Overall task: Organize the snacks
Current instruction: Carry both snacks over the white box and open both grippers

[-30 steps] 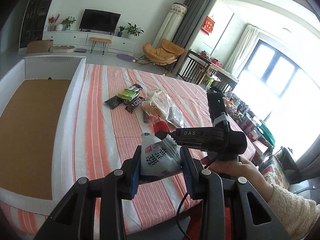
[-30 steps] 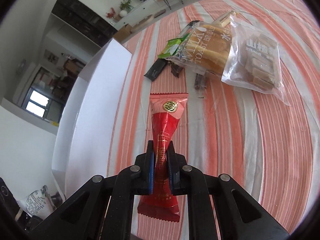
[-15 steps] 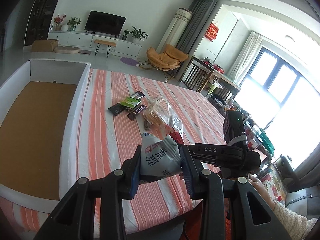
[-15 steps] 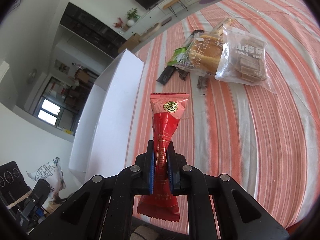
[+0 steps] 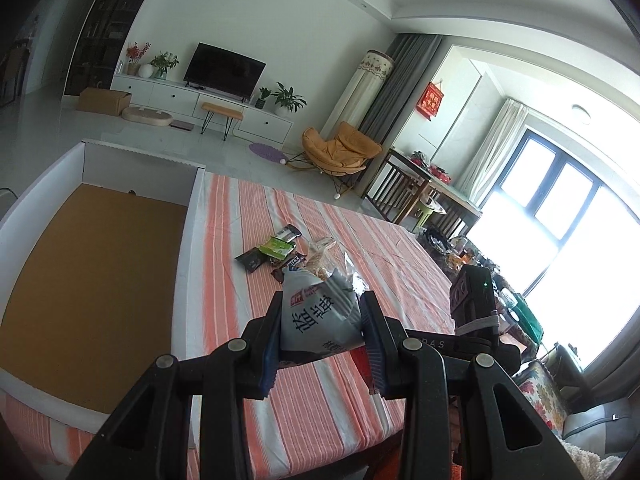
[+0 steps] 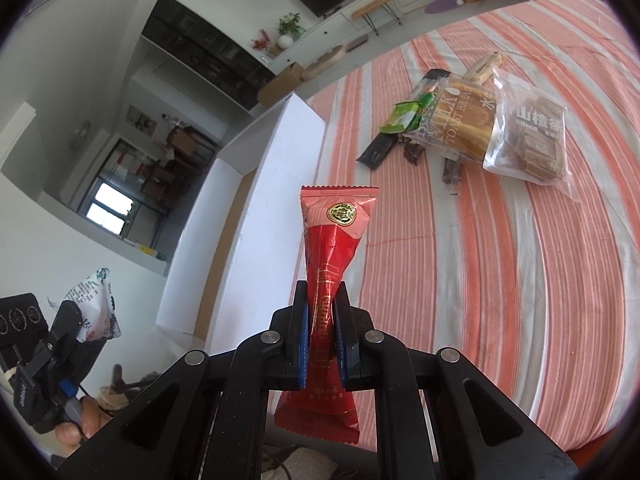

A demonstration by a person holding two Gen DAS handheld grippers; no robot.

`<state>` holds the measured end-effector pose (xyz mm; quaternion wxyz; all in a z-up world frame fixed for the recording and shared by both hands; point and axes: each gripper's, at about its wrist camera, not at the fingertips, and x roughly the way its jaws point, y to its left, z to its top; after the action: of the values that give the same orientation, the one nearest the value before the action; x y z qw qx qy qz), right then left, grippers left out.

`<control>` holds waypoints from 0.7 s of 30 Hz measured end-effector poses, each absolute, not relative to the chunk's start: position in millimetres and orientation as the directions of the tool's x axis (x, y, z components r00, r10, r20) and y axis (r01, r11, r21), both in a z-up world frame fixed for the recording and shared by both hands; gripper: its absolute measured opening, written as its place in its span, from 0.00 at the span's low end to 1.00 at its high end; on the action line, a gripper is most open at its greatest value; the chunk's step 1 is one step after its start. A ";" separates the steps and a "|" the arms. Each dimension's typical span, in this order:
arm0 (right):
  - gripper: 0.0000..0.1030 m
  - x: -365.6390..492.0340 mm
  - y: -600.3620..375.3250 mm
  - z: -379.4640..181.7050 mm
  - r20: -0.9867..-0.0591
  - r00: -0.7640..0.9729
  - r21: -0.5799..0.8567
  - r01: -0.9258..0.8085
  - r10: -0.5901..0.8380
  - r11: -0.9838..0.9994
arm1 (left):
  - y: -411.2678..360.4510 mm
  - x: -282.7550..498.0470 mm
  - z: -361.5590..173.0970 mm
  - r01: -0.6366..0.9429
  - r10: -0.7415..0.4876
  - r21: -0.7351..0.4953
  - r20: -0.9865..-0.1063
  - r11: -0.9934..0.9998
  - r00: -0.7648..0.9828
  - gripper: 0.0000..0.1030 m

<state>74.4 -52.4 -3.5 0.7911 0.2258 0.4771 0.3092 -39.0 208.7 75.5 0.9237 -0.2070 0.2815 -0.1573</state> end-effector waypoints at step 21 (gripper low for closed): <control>0.72 109.9 152.7 54.3 -0.611 0.225 0.557 -0.559 0.759 0.614 | 362.8 -6.7 1.1 -0.399 0.201 -0.123 -0.707 0.909 0.677 0.75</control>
<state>109.9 152.7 54.3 0.7749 0.1100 0.4546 0.4251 -6.7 362.8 1.1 0.9058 -0.1347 0.3659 0.1656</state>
